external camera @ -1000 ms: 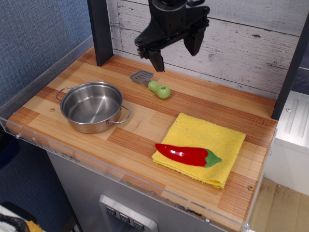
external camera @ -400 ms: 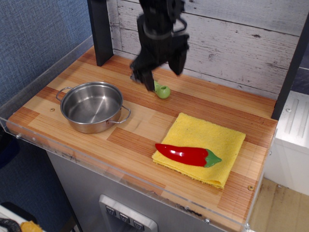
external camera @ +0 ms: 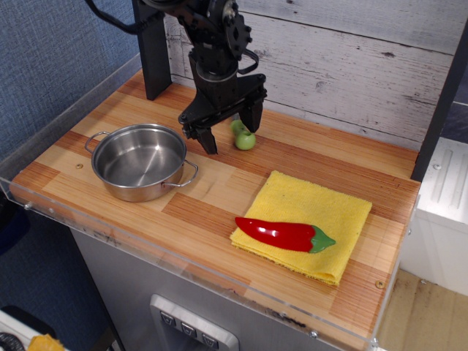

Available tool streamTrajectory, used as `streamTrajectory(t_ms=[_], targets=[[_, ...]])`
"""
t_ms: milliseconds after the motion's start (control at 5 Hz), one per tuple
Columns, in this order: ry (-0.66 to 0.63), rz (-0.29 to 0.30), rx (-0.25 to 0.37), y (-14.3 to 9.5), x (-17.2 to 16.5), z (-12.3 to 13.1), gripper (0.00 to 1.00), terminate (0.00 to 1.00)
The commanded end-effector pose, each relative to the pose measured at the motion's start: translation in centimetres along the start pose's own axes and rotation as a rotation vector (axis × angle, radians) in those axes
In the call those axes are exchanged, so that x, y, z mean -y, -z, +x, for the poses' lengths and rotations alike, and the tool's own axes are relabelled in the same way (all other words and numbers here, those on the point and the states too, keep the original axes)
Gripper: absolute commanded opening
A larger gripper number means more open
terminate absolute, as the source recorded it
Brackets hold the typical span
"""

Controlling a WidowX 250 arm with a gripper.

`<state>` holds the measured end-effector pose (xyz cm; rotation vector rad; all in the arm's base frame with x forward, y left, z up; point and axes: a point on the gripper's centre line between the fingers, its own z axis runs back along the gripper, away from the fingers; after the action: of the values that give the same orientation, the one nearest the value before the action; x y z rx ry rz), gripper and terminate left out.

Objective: Move the green spatula behind the yellow cloth.

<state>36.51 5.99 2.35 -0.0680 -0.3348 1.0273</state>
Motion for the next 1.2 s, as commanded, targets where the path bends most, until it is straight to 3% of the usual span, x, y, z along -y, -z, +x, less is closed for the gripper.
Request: streamTrajectory(t_ms=[0,600,1000], targets=[[0.014,-0.002,0.027,-0.2,-0.1,-0.3,0.00,0.00],[0.081,-0.031,0.023,-0.9,0.5,-1.4,0.00,0.00],[0.225,-0.094,0.058,-4.1,2.1,-1.0,0.00,0.00]])
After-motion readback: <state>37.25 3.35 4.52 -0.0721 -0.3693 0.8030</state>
